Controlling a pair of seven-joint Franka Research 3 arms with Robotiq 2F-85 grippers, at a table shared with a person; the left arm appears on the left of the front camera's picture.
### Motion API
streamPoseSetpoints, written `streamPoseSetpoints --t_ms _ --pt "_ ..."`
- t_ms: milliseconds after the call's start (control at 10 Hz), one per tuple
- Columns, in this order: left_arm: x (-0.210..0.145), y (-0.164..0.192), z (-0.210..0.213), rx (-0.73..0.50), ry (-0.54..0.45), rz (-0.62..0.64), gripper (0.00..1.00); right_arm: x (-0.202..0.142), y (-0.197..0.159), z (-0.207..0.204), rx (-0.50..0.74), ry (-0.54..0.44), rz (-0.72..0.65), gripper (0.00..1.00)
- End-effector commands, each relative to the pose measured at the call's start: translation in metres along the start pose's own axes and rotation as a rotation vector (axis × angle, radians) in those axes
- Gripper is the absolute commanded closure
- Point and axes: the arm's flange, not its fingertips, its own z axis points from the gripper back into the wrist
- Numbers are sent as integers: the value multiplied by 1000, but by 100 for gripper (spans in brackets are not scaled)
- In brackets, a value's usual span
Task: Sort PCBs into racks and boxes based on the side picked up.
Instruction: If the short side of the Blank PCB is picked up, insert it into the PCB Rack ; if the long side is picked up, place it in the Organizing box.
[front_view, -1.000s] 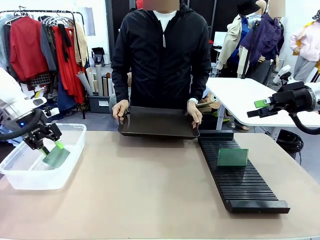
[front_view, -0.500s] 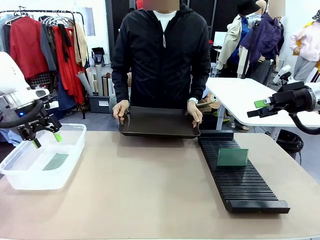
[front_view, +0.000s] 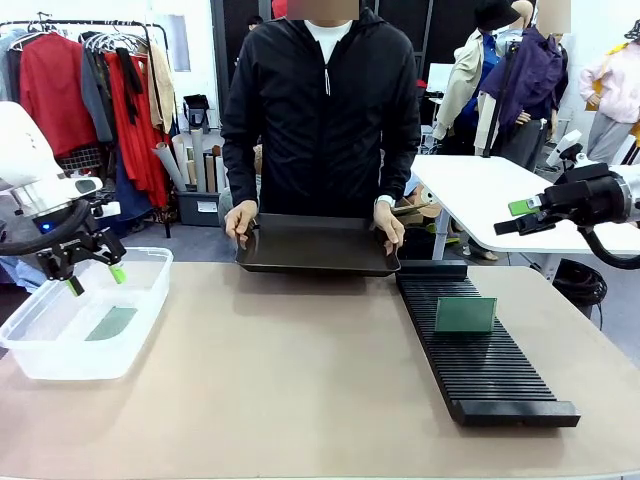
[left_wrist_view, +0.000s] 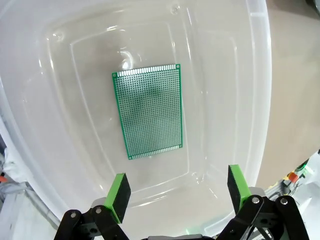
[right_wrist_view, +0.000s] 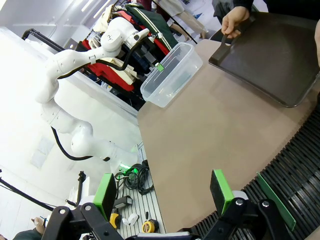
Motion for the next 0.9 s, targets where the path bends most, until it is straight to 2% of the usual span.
streamPoseSetpoints --t_ms 0,700,800 --pt "0 1 1 -1 -3 3 0 2 2 -1 -13 0 6 0" --pt "0 0 0 0 0 1 0 2 2 -1 -13 0 6 0" --pt "-1 -1 18 -74 -50 -41 0 2 2 -1 -13 0 6 0"
